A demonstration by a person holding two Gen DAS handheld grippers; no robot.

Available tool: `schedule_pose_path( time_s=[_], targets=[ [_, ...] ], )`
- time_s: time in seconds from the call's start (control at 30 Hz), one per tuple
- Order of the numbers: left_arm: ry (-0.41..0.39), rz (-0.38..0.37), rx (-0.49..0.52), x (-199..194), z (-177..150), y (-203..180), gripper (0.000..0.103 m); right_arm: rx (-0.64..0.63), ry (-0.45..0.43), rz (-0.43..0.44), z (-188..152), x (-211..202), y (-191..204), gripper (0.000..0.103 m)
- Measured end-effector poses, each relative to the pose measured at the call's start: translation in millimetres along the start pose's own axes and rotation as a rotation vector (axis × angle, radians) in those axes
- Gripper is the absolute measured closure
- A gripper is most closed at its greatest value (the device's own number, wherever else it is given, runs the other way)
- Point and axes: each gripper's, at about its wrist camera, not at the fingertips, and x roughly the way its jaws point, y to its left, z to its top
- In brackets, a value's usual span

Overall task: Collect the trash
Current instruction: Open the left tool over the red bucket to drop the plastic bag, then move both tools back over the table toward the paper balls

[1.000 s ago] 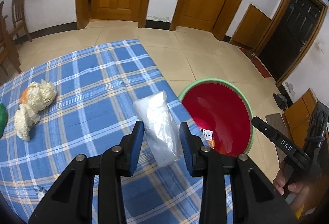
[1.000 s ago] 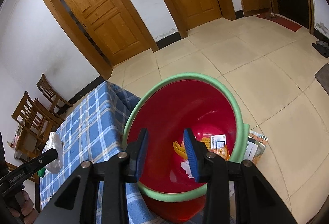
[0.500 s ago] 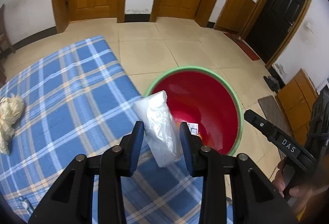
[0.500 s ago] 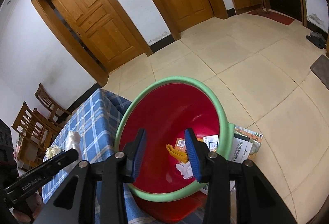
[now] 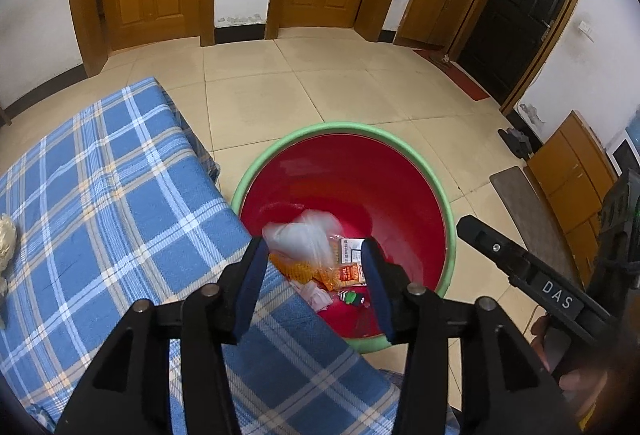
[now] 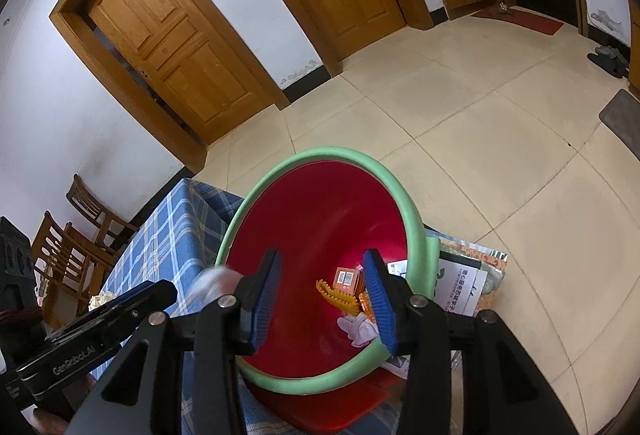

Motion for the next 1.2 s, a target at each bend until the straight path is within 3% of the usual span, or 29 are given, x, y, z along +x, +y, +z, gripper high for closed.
schedule_pose_path(
  time_s=[0.47, 1.2],
  targets=[
    [-0.021, 0.055, -0.067, -17, -3, 25, 0.05, -0.007, 0.008, 0.018, -1, -4, 8, 0.037],
    [-0.096, 0.22, -0.279, -66, -26, 137, 0.05, -0.024, 0.033, 0.014, -6, -3, 30, 0.023]
  ],
)
